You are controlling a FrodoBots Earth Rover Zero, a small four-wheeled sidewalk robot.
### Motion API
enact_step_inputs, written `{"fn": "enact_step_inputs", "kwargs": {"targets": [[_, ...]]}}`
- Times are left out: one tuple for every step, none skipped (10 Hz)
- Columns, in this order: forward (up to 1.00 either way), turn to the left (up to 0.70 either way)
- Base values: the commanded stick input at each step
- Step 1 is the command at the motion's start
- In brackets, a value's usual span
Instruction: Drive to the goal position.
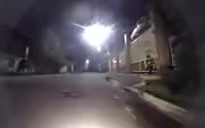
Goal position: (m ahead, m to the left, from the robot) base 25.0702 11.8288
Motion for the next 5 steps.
{"fn": "enact_step_inputs", "kwargs": {"targets": [[0.7,0.0],[0.7,0.0],[0.7,0.0],[0.7,-0.18],[0.7,-0.35]]}}
